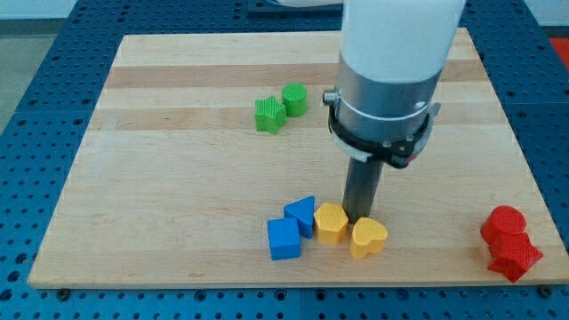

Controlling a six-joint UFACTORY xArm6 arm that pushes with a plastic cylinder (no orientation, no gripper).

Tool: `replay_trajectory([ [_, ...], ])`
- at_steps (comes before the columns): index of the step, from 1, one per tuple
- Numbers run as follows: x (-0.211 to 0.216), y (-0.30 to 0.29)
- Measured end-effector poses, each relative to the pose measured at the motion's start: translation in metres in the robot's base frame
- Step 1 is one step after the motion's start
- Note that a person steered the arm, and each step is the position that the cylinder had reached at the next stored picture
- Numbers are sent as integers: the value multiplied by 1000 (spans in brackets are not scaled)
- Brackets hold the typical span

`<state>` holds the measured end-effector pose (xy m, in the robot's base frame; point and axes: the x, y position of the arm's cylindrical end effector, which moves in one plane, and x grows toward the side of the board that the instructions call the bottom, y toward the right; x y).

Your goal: Slide the yellow heart closer to the yellow hexagon

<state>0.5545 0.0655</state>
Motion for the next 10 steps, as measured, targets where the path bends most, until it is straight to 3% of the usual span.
replay_trajectory([
  [2,23,-9],
  [4,19,62],
  [5,27,70],
  [8,64,69],
  [10,63,47],
])
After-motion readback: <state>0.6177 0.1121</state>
